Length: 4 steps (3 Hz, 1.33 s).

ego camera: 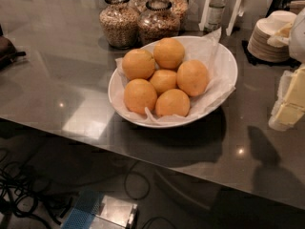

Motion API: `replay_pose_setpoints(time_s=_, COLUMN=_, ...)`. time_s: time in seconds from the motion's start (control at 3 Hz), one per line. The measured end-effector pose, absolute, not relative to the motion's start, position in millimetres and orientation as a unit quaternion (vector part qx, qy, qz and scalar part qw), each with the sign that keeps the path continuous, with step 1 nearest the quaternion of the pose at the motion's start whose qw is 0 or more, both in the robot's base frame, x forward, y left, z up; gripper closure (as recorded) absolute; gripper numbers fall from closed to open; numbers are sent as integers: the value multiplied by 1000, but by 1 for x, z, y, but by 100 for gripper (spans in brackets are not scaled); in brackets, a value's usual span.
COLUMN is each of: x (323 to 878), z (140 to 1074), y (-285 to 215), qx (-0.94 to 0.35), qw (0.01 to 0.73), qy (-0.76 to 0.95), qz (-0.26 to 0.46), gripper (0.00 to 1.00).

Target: Pick orange from white bowl

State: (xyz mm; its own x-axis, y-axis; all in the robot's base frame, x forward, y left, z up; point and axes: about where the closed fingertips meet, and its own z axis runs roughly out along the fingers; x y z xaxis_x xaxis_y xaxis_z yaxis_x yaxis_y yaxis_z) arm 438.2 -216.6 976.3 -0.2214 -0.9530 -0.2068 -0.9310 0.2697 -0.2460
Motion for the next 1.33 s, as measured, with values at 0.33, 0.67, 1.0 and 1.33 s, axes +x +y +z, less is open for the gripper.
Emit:
replay_pose_setpoints(time_s=0.33, x=438, z=976, y=-216, qx=-603, qw=159, qy=781, qz=-35, gripper=0)
replay_pose_setpoints(time_s=0.67, x=442, z=985, y=-208, qx=-609, qw=177, qy=772, qz=-34, gripper=0)
replay_pose_setpoints(time_s=1.0, x=455, z=1008, y=-177, qx=-629, qw=212, qy=748, qz=-25, gripper=0)
replay_pose_setpoints(time_s=1.33, x=471, z=1026, y=-139, qx=-648, qw=242, qy=722, qz=-5, gripper=0)
